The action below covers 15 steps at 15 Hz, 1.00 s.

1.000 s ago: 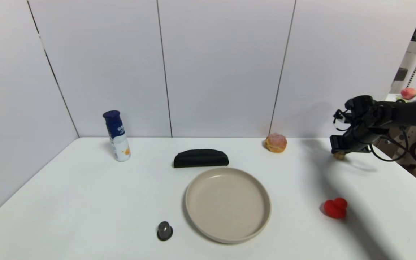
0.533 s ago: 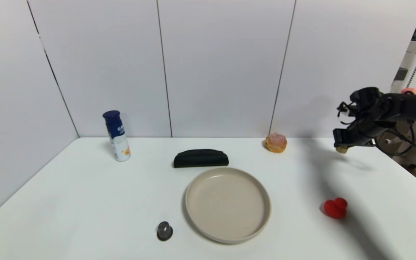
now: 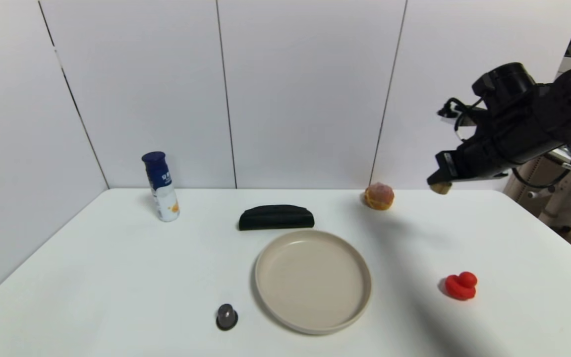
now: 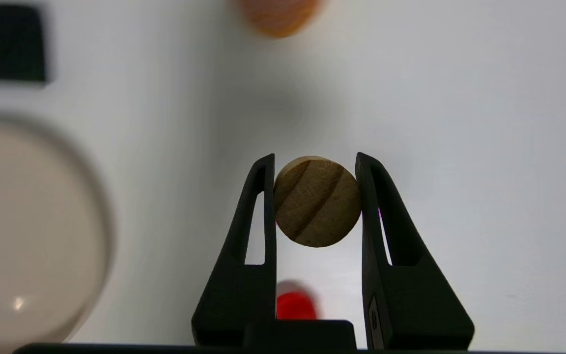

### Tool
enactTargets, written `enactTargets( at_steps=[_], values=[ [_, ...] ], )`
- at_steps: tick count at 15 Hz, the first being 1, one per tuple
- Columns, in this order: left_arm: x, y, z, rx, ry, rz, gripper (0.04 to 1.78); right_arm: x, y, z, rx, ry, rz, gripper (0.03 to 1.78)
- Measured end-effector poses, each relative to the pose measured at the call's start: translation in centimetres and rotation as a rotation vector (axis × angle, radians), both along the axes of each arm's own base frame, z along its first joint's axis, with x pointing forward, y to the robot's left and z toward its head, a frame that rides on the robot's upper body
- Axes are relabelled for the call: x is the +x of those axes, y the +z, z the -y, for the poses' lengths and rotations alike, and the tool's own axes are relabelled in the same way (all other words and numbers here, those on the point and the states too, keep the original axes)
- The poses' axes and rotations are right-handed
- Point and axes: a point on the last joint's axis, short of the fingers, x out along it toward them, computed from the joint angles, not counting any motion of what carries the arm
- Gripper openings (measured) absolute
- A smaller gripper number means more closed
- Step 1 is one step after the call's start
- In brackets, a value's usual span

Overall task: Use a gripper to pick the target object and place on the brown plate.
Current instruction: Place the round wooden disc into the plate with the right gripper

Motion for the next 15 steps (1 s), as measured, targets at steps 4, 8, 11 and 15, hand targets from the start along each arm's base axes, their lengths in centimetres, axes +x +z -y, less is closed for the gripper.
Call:
enactTargets(
  at_steps=[4,8,11,15],
  values=[
    [0.0,0.0,0.0,0.0,0.0,0.0,1.69,-6.4,-0.1,-8.5,0.001,0.299,-0.029,0.46],
    [0.0,0.0,0.0,0.0,0.0,0.001,1.69,-9.8,-2.6,-12.2,0.026,0.49,-0.07,0.46],
    [0.0,0.0,0.0,0.0,0.001,0.0,1.69,-10.4,-4.0,-13.5,0.022,0.544,-0.117,0.46],
    [0.0,0.0,0.0,0.0,0.001,0.0,1.69,-9.3,-5.3,-15.2,0.039,0.564,-0.079,0.93]
  ],
)
